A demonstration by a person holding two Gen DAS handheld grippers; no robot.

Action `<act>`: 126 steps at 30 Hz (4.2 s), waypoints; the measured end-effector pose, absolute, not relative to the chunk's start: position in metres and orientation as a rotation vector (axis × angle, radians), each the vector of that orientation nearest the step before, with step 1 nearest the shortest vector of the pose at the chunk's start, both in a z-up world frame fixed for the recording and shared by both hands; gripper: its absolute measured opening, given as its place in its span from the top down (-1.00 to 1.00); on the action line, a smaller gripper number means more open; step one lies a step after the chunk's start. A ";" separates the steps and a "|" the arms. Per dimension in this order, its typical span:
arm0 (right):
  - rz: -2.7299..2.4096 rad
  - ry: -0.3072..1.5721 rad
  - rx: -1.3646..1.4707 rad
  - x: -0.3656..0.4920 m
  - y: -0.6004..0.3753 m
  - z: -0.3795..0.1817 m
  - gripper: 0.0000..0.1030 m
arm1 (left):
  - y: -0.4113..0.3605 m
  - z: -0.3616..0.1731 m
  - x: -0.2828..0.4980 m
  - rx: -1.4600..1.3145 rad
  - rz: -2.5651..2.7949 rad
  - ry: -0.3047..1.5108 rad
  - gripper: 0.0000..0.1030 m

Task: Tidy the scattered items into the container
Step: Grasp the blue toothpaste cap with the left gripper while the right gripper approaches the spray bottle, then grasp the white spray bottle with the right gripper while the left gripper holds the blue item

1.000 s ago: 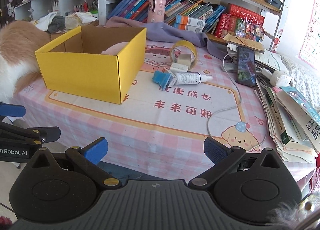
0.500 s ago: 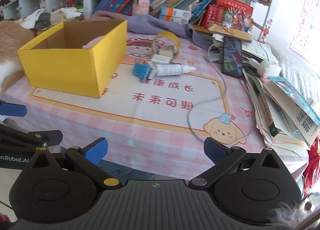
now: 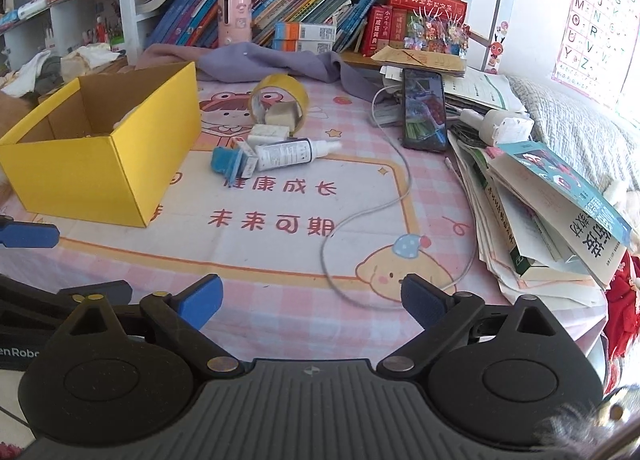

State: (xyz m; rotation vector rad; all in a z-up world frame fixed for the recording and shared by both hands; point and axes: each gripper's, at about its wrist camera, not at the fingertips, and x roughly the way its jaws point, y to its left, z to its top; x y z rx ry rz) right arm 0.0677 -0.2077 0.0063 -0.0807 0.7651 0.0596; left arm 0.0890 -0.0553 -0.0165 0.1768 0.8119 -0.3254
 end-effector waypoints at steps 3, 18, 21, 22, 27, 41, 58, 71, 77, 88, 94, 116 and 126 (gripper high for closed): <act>0.070 0.769 -0.073 0.076 -0.215 0.004 -0.80 | -0.065 -0.017 0.095 0.187 -0.346 0.805 -0.75; 0.198 0.785 -0.092 0.161 -0.256 0.001 -0.23 | -0.119 -0.021 0.155 0.215 -0.316 0.757 -0.26; 0.231 0.784 -0.092 0.182 -0.265 0.000 -0.22 | -0.125 -0.022 0.174 0.214 -0.266 0.755 -0.13; 0.242 0.783 -0.090 0.189 -0.267 0.000 -0.19 | -0.126 -0.022 0.180 0.211 -0.247 0.755 -0.10; 0.311 0.789 -0.089 0.222 -0.275 -0.003 -0.17 | -0.133 -0.026 0.206 0.192 -0.167 0.769 0.04; 0.503 0.842 -0.049 0.316 -0.246 -0.015 0.32 | -0.135 -0.041 0.252 0.131 -0.002 0.823 0.18; 0.506 0.982 -0.146 0.339 -0.253 -0.054 0.52 | -0.129 -0.057 0.279 0.105 0.023 0.897 0.28; 0.583 0.949 -0.144 0.308 -0.286 -0.017 0.19 | -0.127 -0.079 0.301 0.125 0.033 0.946 0.31; 0.776 0.958 -0.310 0.285 -0.279 -0.006 -0.05 | -0.123 -0.081 0.303 0.111 0.034 0.926 0.62; 1.005 0.950 -0.702 0.259 -0.240 -0.036 -0.08 | -0.111 -0.044 0.268 0.012 -0.008 0.852 0.66; 1.017 0.858 -0.774 0.271 -0.233 -0.033 -0.14 | -0.102 -0.028 0.245 -0.039 0.018 0.835 0.66; 1.073 0.969 -0.761 0.309 -0.203 -0.048 0.30 | -0.098 -0.013 0.209 -0.050 0.008 0.816 0.66; 1.091 1.002 -0.670 0.323 -0.189 -0.056 0.40 | -0.103 -0.006 0.196 -0.016 -0.012 0.816 0.67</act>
